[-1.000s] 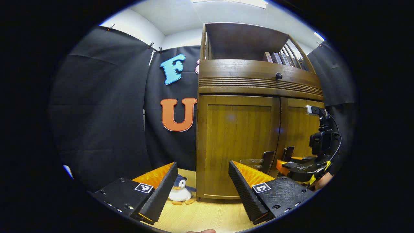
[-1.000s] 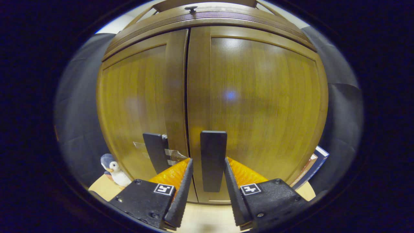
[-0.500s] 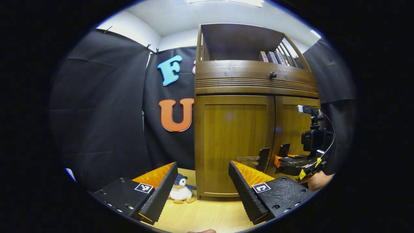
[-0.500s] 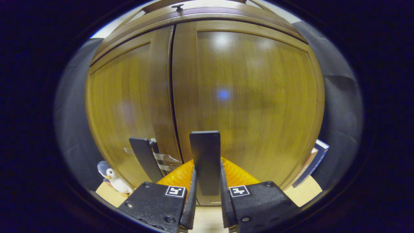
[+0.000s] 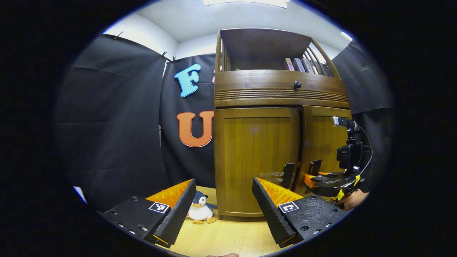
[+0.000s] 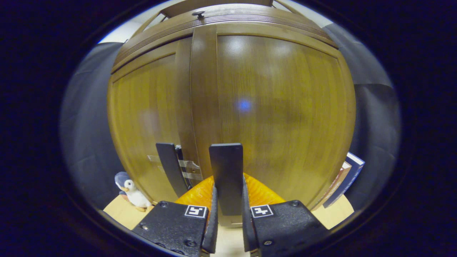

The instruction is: Open the right door of the double-door shoe cabinet with the right hand, and open the left door with the left hand.

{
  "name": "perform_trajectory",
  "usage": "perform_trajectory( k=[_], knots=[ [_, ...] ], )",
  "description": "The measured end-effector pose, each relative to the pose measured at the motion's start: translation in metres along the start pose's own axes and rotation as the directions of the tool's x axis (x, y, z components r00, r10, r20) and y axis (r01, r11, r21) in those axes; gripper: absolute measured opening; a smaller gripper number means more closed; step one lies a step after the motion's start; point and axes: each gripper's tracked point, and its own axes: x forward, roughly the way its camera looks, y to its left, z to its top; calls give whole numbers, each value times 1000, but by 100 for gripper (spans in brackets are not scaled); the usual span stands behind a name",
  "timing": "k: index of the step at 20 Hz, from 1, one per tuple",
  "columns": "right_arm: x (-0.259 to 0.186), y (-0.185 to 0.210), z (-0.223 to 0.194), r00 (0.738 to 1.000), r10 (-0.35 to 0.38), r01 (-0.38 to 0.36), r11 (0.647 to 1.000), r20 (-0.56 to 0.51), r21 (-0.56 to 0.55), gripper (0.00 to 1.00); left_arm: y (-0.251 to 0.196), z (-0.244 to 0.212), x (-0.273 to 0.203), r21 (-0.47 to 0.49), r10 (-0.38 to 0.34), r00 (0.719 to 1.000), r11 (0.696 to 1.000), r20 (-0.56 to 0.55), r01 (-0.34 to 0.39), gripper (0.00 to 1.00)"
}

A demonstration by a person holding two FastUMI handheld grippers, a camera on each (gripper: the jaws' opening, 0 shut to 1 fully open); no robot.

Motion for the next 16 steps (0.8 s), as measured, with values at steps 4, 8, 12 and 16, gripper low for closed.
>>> perform_trajectory(
  k=[4,8,12,16],
  knots=[
    [-21,-4,-6,1000,20,-20,1000,1,1,32,-11,0,-2,10,-17,1000,1000,-4,17,95],
    [-43,-10,-12,998,58,-58,998,7,8,32,-24,3,-4,15,-41,999,999,1,41,95],
    [-65,-17,-18,996,86,-86,995,-6,47,32,-36,4,-2,22,-55,998,998,-5,55,95],
    [-88,-32,-22,995,98,-98,995,-4,24,32,-47,6,6,16,-64,998,998,-2,64,95]
  ],
)
